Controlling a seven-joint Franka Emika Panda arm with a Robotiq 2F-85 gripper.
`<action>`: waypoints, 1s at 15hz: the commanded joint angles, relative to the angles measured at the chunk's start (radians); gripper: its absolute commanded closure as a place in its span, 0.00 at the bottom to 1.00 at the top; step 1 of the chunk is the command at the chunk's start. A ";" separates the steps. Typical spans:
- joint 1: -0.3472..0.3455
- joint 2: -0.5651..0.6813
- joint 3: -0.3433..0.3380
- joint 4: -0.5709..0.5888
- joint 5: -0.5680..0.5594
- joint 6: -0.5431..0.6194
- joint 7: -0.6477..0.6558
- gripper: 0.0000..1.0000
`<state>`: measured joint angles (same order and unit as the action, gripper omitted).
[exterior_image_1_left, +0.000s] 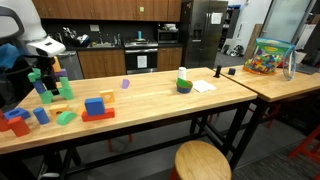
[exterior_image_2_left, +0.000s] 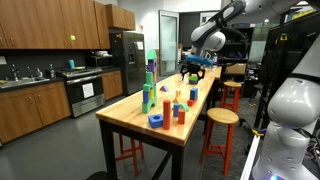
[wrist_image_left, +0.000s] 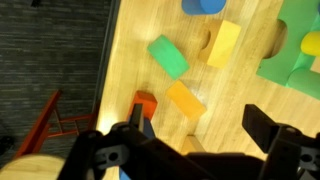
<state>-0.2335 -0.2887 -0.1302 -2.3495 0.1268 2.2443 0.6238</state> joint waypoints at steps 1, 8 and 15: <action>-0.045 0.048 0.026 0.060 -0.135 -0.001 0.100 0.00; -0.042 0.172 -0.003 0.177 -0.215 -0.015 0.218 0.00; -0.028 0.276 -0.042 0.272 -0.161 -0.046 0.199 0.00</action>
<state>-0.2743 -0.0538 -0.1436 -2.1329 -0.0673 2.2375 0.8360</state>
